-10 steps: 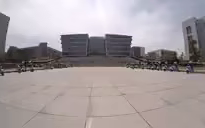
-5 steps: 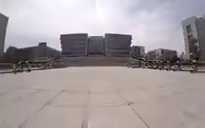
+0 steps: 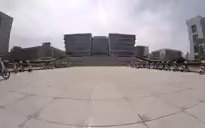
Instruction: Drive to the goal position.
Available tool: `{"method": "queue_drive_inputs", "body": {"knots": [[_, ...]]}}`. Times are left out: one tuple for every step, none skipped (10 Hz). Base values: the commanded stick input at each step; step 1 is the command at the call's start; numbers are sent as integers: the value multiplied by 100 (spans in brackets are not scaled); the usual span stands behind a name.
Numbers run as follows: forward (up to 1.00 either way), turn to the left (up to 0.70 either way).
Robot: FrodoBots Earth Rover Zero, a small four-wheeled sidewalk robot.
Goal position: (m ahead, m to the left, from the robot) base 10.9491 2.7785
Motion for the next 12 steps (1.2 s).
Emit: {"method": "queue_drive_inputs", "body": {"knots": [[100,38],[100,40],[100,28],[100,16],[100,4],[100,0],[100,0],[100,0],[100,0],[100,0],[100,0],[100,0]]}}
